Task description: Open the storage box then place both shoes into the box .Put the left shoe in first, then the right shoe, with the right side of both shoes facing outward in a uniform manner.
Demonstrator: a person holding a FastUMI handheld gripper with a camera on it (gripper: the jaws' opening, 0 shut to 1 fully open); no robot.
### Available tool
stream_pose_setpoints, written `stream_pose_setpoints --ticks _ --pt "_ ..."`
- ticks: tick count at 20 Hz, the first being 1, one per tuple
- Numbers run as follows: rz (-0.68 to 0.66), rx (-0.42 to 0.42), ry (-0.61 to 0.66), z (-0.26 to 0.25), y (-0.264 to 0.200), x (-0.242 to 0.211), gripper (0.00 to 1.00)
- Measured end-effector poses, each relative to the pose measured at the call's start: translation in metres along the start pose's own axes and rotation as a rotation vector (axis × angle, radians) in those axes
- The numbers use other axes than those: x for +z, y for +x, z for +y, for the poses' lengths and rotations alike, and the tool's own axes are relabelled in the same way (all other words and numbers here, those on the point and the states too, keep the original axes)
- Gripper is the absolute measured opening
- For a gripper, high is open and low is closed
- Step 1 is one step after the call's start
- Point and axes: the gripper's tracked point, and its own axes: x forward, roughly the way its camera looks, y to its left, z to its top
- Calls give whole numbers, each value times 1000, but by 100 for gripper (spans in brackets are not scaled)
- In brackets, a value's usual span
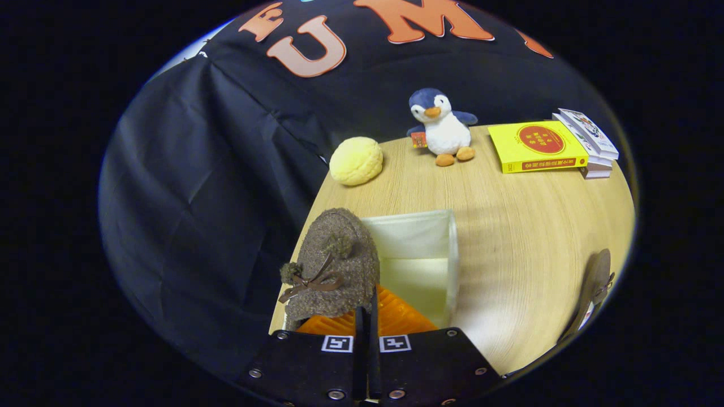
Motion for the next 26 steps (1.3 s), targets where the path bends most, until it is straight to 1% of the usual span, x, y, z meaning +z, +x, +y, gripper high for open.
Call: stream_pose_setpoints --ticks 2,5,8,9,11,12,14,16,17,18,19,20,21,22,23,24,25,26 --pt "55 -56 -1 3 11 -13 3" --pt "104 -85 1 12 27 -22 3" --pt "161 -153 48 5 39 -35 4" --pt "178 -161 64 3 43 -39 5" --pt "208 -151 102 6 49 -48 6" --pt "227 -131 115 9 50 -52 6" --pt "261 -58 113 20 45 -60 9" --pt "246 33 102 30 34 -55 21" --pt "221 91 107 38 24 -47 33" --pt "190 154 121 47 13 -36 37" --pt "163 204 122 52 1 -26 45" --pt "130 231 102 52 -11 -14 52" --pt "92 239 68 47 -23 -4 60" --pt "56 237 35 39 -35 6 63" --pt "23 231 10 31 -47 12 71" --pt "-6 223 -8 20 -58 18 75" --pt "-34 212 -25 9 -68 23 83" --pt "-57 190 -36 -6 -78 27 85"
